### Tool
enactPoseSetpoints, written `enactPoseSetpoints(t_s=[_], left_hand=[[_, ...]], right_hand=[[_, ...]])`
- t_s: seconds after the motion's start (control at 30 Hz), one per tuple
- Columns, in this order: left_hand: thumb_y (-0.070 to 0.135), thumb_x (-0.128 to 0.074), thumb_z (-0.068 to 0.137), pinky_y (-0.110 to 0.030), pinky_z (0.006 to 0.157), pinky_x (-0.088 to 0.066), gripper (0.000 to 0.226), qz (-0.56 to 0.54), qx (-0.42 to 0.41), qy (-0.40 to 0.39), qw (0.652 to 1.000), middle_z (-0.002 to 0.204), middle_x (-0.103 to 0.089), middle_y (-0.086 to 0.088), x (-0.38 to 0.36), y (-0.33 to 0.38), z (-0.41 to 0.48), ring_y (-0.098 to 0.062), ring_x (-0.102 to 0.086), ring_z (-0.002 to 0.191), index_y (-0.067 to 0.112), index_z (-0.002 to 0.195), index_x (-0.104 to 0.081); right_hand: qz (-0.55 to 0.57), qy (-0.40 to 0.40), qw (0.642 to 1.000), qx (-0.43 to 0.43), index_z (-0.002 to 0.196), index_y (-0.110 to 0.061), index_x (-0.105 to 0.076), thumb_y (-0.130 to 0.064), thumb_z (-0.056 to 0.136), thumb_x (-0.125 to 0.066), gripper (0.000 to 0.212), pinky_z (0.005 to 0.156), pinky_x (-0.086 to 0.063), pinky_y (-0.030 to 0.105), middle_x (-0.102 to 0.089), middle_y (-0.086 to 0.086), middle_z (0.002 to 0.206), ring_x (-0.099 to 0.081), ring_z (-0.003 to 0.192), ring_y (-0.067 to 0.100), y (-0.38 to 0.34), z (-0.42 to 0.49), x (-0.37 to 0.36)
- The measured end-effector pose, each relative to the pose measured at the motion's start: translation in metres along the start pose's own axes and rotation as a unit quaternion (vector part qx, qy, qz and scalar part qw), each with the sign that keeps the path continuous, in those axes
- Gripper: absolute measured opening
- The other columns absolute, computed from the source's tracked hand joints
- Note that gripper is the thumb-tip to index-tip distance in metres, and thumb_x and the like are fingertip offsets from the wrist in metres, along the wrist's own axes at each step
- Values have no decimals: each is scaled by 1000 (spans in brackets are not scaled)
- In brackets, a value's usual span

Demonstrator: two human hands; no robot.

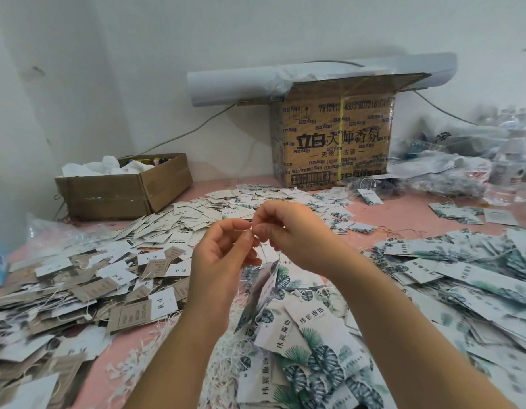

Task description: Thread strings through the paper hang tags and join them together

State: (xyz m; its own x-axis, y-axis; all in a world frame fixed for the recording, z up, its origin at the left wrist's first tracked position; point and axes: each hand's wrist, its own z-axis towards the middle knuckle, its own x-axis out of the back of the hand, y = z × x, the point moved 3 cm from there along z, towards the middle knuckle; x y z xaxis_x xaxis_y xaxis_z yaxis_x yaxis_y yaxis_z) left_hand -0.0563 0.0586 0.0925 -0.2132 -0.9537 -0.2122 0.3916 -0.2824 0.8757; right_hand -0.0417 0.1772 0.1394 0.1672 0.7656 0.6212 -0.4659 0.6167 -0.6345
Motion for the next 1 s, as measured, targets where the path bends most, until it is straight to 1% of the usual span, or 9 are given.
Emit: enactPoseSetpoints(t_s=[0.1, 0.17, 0.27, 0.37, 0.5, 0.53, 0.7, 0.83, 1.0], left_hand=[[16, -62, 76, -20, 58, -53, 9, -11, 8, 1, 1000, 63, -65, 5, 1, -1, 0, -6, -58, 58, 13, 84, -66], [17, -63, 75, -19, 57, -53, 8, -7, 10, 3, 1000, 60, -64, 5, 1, -1, 0, -6, -58, 56, 13, 80, -68], [9, -60, 84, -18, 56, -52, 9, 12, 8, 13, 1000, 57, -62, 7, 2, -1, 1, -5, -57, 55, 13, 80, -68], [9, -59, 86, -18, 57, -53, 11, 31, 10, 23, 999, 55, -61, 8, 2, -1, 2, -5, -57, 53, 14, 79, -67], [11, -59, 88, -18, 59, -52, 11, 56, 0, 29, 998, 57, -61, 9, 3, 0, 1, -6, -58, 55, 15, 81, -67], [12, -59, 88, -17, 59, -52, 11, 63, -7, 31, 998, 57, -62, 9, 4, 1, 0, -6, -58, 55, 16, 81, -67], [12, -59, 88, -15, 57, -50, 13, 88, -25, 40, 995, 57, -63, 9, 4, 3, 0, -4, -58, 54, 19, 79, -66], [13, -61, 87, -12, 55, -47, 17, 107, -41, 39, 993, 57, -62, 11, 4, 5, -1, 0, -55, 54, 23, 74, -66], [16, -66, 83, -10, 51, -43, 15, 123, -61, 41, 990, 58, -62, 13, 6, 12, -1, 3, -52, 53, 26, 72, -67]], right_hand=[[-32, 16, 999, 2, 78, -19, -51, -8, 91, -53, 17, 56, -35, 13, -49, -14, 66, -43, 61, -2, -1, 1, -1], [-36, 27, 999, 3, 79, -19, -52, -8, 91, -53, 16, 59, -36, 12, -50, -14, 67, -46, 64, -2, -1, 2, 0], [-13, 46, 999, 10, 78, -19, -57, -8, 87, -59, 15, 65, -43, 20, -55, -11, 68, -52, 67, 7, -1, 2, 0], [13, 75, 997, 21, 76, -15, -67, -8, 81, -67, 8, 69, -46, 27, -63, -4, 69, -56, 68, 14, 0, 1, 2], [75, 81, 994, 8, 73, -16, -71, -8, 78, -71, 10, 55, -43, 12, -61, -14, 60, -52, 55, -3, 3, 0, 4], [89, 77, 993, 3, 74, -16, -71, -8, 78, -71, 9, 54, -43, 11, -61, -13, 59, -51, 52, -3, 3, 0, 3], [116, 70, 991, -9, 80, -8, -73, -5, 79, -70, 5, 53, -47, 15, -65, -3, 63, -53, 53, 2, 2, 0, 1], [103, 61, 993, -17, 86, -7, -73, 1, 82, -65, 13, 53, -45, 10, -63, -9, 64, -54, 50, -3, 2, 1, 0], [174, 56, 983, -17, 72, -14, -65, 6, 80, -65, 22, 55, -50, 15, -63, -3, 62, -58, 52, 3, 0, -1, 0]])
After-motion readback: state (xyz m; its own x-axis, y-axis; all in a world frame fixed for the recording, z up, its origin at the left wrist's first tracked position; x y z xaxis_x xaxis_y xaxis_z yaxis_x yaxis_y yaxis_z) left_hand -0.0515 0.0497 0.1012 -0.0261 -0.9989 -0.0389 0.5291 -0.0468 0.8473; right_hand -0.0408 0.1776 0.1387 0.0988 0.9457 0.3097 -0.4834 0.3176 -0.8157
